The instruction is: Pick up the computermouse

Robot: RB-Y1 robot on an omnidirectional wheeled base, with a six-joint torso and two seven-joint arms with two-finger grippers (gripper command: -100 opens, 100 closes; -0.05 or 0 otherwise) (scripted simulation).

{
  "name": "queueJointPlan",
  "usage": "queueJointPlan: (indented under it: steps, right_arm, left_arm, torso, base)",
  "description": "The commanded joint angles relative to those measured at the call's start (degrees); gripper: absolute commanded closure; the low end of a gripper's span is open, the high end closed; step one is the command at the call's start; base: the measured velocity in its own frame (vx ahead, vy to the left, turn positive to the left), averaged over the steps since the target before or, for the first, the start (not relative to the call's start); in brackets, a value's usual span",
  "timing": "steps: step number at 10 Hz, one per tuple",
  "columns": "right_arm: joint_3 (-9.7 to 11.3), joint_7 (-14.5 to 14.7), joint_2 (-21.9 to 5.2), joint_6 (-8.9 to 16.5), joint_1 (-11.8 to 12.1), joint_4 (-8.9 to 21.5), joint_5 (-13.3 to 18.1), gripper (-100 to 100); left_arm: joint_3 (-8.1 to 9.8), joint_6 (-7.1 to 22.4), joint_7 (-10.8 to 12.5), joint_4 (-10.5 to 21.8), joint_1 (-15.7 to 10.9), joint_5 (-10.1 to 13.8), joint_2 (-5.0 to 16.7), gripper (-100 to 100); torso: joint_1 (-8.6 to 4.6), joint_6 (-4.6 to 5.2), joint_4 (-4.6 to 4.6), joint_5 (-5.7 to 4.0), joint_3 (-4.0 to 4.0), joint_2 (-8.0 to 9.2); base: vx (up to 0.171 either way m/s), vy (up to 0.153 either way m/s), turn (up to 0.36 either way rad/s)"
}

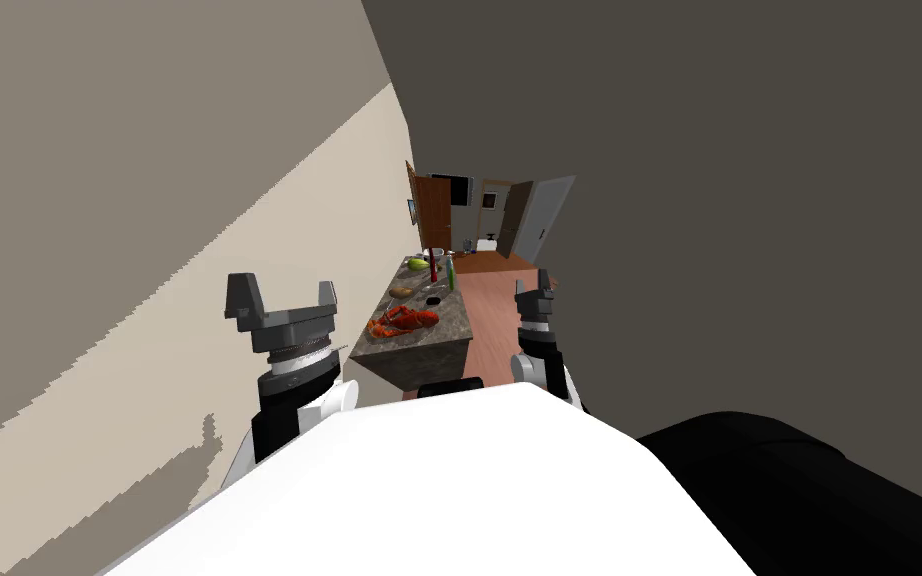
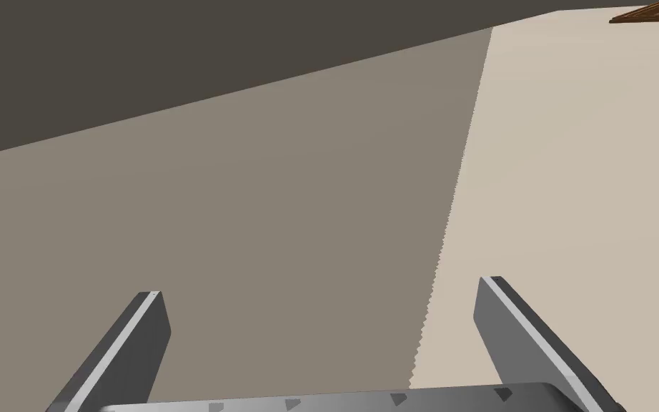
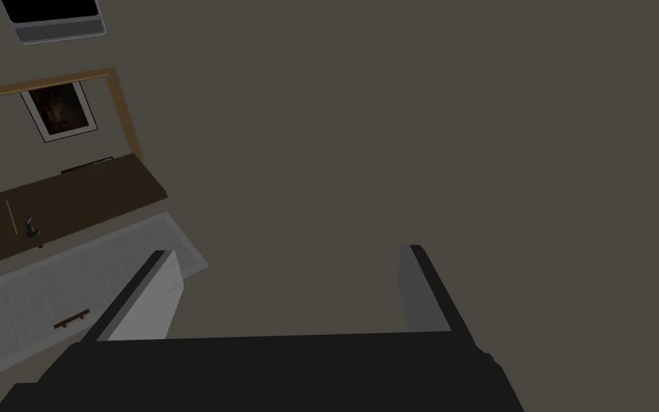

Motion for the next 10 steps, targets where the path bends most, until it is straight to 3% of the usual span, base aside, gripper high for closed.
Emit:
queueJointPlan:
  steps: [1,5,9,10]
  right_arm:
    - [0.0,0.0,0.0,0.0,0.0,0.0,0.0,0]
    - [0.01,0.0,0.01,0.0,-0.01,0.0,0.0,0]
    - [0.02,0.0,0.02,0.0,-0.01,0.0,0.0,0]
    - [0.02,0.0,0.02,0.0,-0.01,0.0,0.0,0]
  left_arm:
    - [0.39,0.54,0.47,-0.02,-0.33,0.36,2.0,-100]
    - [2.64,4.21,2.88,0.32,-2.18,2.46,6.59,-100]
    - [6.53,11.18,6.03,1.49,-5.27,6.06,8.84,-100]
    - [6.53,11.81,6.03,1.49,-5.27,6.06,8.84,-100]
  torso:
    - [0.0,0.0,0.0,0.0,0.0,0.0]
    - [-0.42,0.01,0.03,-0.09,0.09,0.15]
    - [-0.66,0.02,0.02,-0.15,0.05,0.08]
    - [-0.74,0.01,0.02,-0.17,0.07,0.12]
  base:
    - [-0.01,-0.022,-0.036]
    - [-0.038,-0.101,-0.073]
    - [-0.029,-0.172,-0.109]
    - [-0.027,-0.143,-0.021]
